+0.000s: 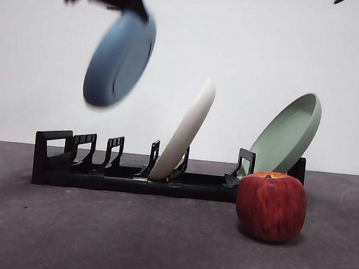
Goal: Take the blue plate from the plate rack,put the plate on the table,take the apple from the table,put the apple in the plate
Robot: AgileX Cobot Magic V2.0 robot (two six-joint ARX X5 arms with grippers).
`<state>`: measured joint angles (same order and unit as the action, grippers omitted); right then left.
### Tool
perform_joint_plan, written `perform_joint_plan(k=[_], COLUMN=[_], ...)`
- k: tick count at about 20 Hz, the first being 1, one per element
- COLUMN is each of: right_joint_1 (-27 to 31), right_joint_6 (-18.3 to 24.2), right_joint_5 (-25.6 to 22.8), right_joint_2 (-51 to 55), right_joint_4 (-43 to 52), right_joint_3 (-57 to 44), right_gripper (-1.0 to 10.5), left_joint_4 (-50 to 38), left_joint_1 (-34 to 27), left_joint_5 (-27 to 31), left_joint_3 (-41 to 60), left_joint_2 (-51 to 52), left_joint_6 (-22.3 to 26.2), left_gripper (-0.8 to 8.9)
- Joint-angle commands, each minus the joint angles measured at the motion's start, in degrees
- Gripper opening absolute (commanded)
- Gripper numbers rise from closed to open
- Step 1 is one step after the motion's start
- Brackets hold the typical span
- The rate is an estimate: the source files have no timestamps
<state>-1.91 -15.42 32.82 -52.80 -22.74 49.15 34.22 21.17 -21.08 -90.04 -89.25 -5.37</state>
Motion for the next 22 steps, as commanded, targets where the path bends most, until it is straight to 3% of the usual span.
perform_joint_plan(k=[1, 8, 12, 16, 20, 22], right_joint_1=[-0.1, -0.1, -0.1, -0.1, -0.1, -0.1], right_joint_6=[0.5, 1.1, 2.9, 2.9, 3.1, 3.5], right_joint_5=[-0.2, -0.3, -0.3, -0.3, -0.3, -0.3], right_joint_2=[0.0, -0.2, -0.3, -0.3, -0.3, -0.3], right_joint_4=[0.2, -1.3, -3.7, -4.0, -4.8, -5.2], right_joint_3=[0.3, 0.3, 0.3, 0.3, 0.3, 0.3], right_gripper=[3.8, 3.8, 3.8, 3.8, 3.8, 3.8], left_joint_4=[6.8, 25.5, 37.8, 40.9, 38.4, 34.2], left_joint_1=[1.5, 6.8, 14.4, 27.9, 42.7, 47.1], left_joint_5=[-0.2, 0.7, 10.7, 22.9, 41.4, 46.3], left_joint_3=[-4.6, -9.3, -9.3, -6.5, 4.0, 10.2], left_joint_2=[2.3, 12.8, 19.7, 20.6, 20.6, 20.6], left_joint_6=[6.1, 14.7, 14.4, 8.0, -2.9, -6.8], left_gripper=[-0.08, -0.08, -0.08, -0.08, -0.08, -0.09])
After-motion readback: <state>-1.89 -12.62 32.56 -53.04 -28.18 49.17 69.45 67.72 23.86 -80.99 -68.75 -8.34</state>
